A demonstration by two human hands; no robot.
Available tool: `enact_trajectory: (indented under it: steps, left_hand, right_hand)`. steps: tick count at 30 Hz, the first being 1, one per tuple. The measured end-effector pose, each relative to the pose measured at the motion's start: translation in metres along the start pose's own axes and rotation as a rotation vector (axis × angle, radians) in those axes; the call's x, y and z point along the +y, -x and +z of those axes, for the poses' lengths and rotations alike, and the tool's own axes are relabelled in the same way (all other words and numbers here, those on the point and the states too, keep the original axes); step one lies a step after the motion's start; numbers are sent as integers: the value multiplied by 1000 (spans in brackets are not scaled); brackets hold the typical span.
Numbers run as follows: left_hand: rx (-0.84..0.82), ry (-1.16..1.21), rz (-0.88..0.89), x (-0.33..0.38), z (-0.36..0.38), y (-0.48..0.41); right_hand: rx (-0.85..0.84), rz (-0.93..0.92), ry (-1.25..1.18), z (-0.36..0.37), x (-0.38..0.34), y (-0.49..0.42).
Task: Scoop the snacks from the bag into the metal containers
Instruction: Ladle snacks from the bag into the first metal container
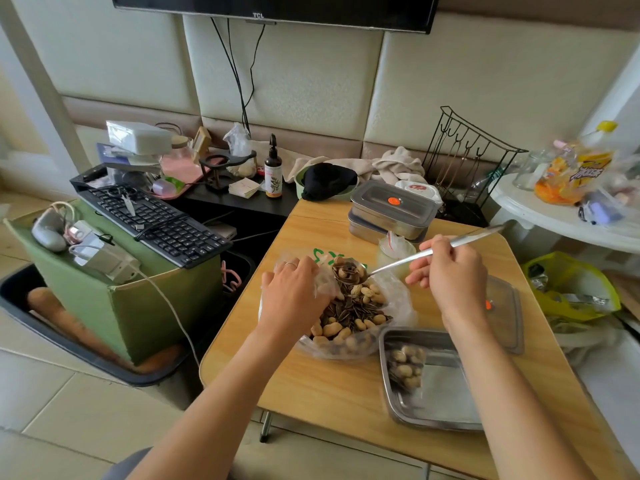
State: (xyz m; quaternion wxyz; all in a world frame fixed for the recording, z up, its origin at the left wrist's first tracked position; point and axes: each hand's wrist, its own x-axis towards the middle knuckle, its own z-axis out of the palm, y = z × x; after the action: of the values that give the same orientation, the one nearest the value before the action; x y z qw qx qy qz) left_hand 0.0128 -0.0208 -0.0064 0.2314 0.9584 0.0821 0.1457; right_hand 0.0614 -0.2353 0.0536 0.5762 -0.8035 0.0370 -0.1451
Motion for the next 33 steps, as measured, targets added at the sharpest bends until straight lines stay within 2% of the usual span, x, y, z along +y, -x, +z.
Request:
enact_trajectory:
  steps: [4, 8, 15, 21, 27, 33]
  left_hand:
    - [-23, -2, -44, 6, 5, -5]
    - [-95, 31, -94, 15, 5, -8]
    - [-136, 293, -218, 15, 9, -14]
    - [-201, 265, -189, 17, 12, -15]
    - [-147, 328, -235, 19, 13, -17]
    - [-102, 406, -241, 19, 16, -18]
  right_hand:
    - [-41, -74, 29, 5, -5, 9]
    - [-37, -241, 85, 7, -13, 17]
    - [13, -508, 111, 5, -25, 25]
    - [-49, -673, 147, 9, -25, 27]
    - [-108, -911, 198, 12, -25, 26]
    - [-34, -964, 212, 15, -21, 25]
